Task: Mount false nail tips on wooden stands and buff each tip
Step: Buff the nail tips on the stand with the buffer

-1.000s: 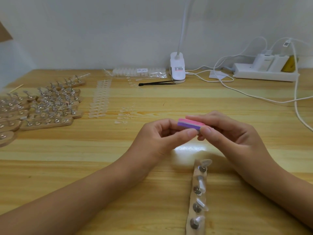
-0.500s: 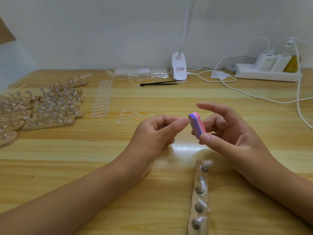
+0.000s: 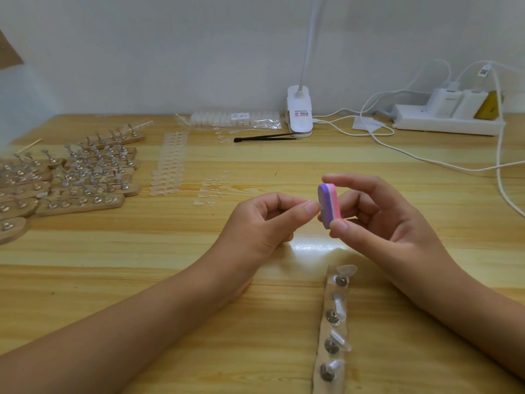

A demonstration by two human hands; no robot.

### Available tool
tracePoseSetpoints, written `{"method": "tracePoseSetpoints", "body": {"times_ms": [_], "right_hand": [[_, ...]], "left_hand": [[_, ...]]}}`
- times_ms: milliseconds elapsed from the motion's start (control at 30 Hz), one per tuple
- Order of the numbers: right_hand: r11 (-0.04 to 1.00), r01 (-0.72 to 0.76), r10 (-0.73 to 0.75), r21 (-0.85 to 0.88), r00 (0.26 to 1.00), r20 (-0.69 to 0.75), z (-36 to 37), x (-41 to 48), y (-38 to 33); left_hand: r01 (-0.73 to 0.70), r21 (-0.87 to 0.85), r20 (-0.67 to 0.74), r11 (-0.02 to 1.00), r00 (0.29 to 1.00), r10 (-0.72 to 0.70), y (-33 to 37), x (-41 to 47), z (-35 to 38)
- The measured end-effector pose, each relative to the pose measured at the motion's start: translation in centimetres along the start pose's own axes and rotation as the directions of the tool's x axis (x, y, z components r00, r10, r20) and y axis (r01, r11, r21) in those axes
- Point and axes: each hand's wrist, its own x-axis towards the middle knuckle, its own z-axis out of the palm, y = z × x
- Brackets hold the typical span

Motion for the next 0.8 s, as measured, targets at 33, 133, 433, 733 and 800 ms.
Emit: {"method": "tracePoseSetpoints", "body": {"times_ms": [33,133,433,733,800], "right_hand": [[1.000,-0.004,0.004,-0.001,1.000,0.002,-0.04,-0.12,-0.04],[1.000,-0.002,0.002,0.006,1.000,-0.001,0.04,-0.31,-0.24],[1.000,0.023,-0.023,-0.015,0.999,-0.021,0.13,-0.24,-0.36],[0.997,0.055,-0.055,-0.049,0.998,0.018,0.31,-0.64,-0.32],[0.997,0.064,-0.063,-0.044,0.998,0.016,0.43,-0.55,-0.27]], "left_hand": [[0.010,-0.013,-0.012,1.000,1.000,-0.011,-0.02,0.09,-0.03],[0.029,-0.043,-0.028,0.999,0.999,-0.030,-0.07,0.19,-0.21],[0.009,-0.010,0.008,1.000,1.000,-0.009,-0.13,0.02,-0.23],[0.041,-0.042,-0.041,0.998,0.998,-0.043,0.10,0.21,-0.14],[0.020,-0.021,-0.018,1.000,1.000,-0.021,0.08,0.08,0.00]]}}
